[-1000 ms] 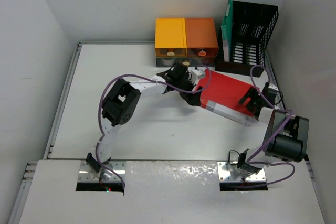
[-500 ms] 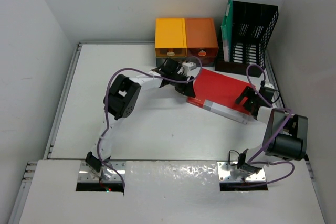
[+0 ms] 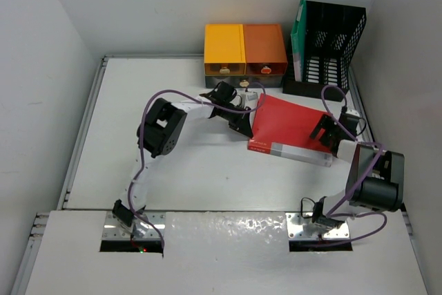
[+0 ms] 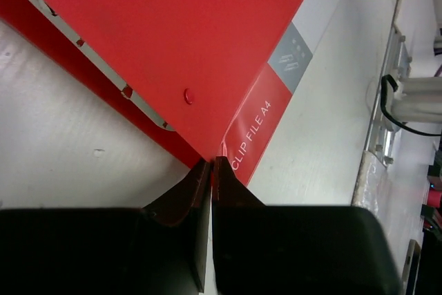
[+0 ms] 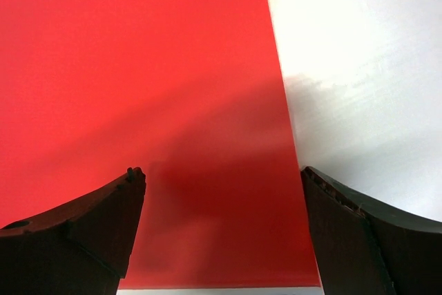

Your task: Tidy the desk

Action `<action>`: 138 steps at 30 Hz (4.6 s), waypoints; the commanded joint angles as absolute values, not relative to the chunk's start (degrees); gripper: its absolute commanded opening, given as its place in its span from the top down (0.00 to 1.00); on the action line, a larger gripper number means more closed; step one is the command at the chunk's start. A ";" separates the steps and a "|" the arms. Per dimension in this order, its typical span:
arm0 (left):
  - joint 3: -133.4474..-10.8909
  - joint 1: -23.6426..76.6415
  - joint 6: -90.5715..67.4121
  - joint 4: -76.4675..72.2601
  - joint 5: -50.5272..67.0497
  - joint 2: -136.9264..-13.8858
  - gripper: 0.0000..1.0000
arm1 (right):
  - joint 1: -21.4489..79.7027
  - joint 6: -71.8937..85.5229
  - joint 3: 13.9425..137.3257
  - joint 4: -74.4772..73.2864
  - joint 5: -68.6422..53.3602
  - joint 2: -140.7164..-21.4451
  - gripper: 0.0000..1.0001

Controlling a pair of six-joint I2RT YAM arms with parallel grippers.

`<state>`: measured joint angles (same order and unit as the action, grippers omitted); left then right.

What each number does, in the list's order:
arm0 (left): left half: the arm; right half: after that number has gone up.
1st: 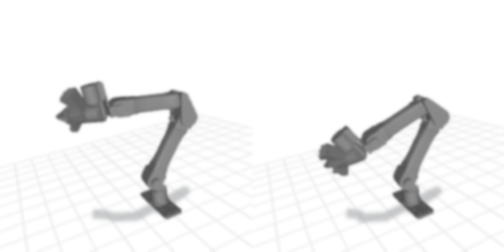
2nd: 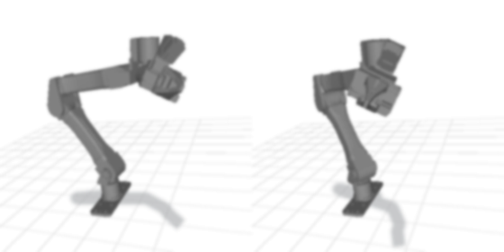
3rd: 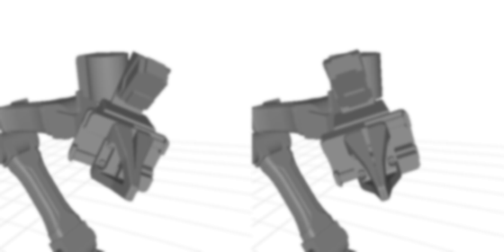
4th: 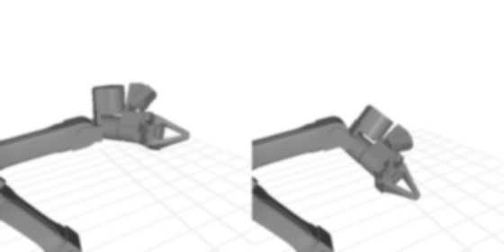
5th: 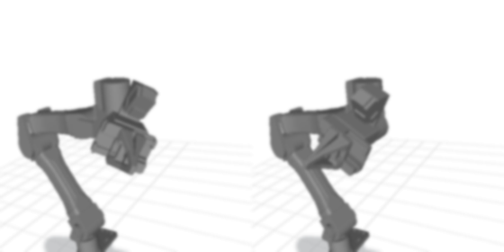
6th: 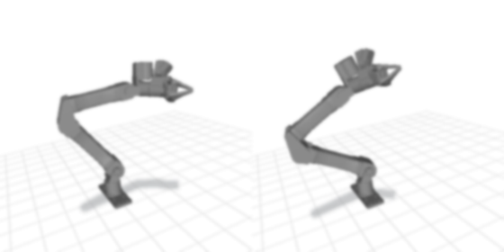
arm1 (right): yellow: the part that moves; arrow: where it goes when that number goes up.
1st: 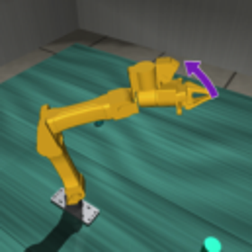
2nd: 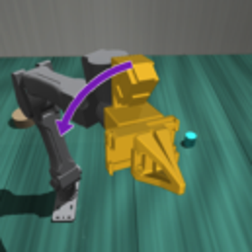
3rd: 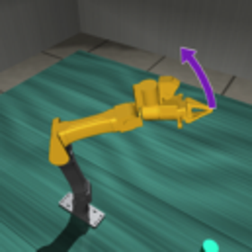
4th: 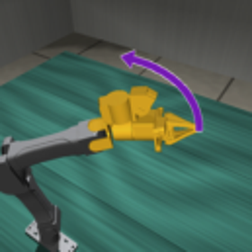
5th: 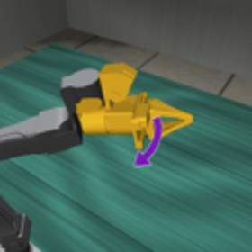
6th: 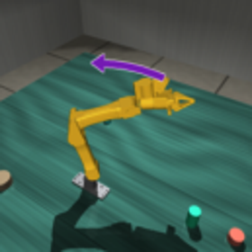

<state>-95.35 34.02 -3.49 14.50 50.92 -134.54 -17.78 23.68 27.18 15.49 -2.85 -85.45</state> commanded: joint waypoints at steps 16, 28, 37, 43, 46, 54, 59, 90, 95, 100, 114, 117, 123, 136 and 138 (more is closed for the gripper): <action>-90.61 34.10 -4.48 13.01 54.32 -121.99 1.00 | -0.03 3.01 35.97 -9.34 25.21 -68.14 0.01; -93.95 33.22 -3.08 15.21 52.29 -121.90 1.00 | 28.46 -31.02 15.38 13.89 6.50 -54.40 0.03; -94.66 32.96 -3.34 15.56 51.86 -122.61 1.00 | 51.66 -37.43 12.57 21.96 25.62 -60.10 0.03; -94.66 32.52 -3.25 16.00 51.59 -122.17 1.00 | 54.14 -41.65 13.36 31.10 39.71 -78.46 0.01; -94.57 32.52 -2.73 16.61 50.89 -121.82 1.00 | 53.62 -44.37 12.39 42.85 45.43 -85.66 0.01; -94.92 32.52 -1.15 18.19 50.98 -122.08 1.00 | 48.17 -45.27 10.37 53.79 48.17 -92.63 0.05; -95.71 32.52 -0.35 19.07 50.80 -122.34 1.00 | 45.62 -47.10 9.32 63.09 47.63 -96.85 0.27; -96.51 27.17 14.24 34.20 13.20 -87.40 0.00 | 35.88 -17.08 20.73 17.51 22.98 -52.48 1.00; -90.36 25.67 16.61 30.77 1.78 -78.76 0.00 | 32.26 -12.93 30.66 11.61 19.26 -49.40 1.00; -82.01 24.08 18.37 27.25 -6.85 -71.82 0.01 | 23.84 -7.65 41.29 8.18 14.94 -48.43 1.00; -69.61 17.14 18.63 23.56 -5.01 -68.73 0.00 | 21.01 -10.54 70.20 -4.57 25.29 -52.72 1.00; -67.77 17.14 19.77 22.77 -4.39 -68.82 0.00 | 20.66 -14.58 75.13 -3.70 27.59 -55.99 1.00; -64.25 17.14 21.09 19.86 -8.96 -68.56 0.00 | 5.06 -6.97 82.26 -0.35 17.10 -66.69 1.00; -58.01 17.23 23.99 14.42 -10.73 -70.31 0.00 | -6.50 9.05 89.55 9.67 0.44 -84.63 1.00; -57.66 17.14 24.17 13.98 -10.90 -71.89 0.00 | -6.59 8.97 90.70 9.58 0.53 -85.86 1.00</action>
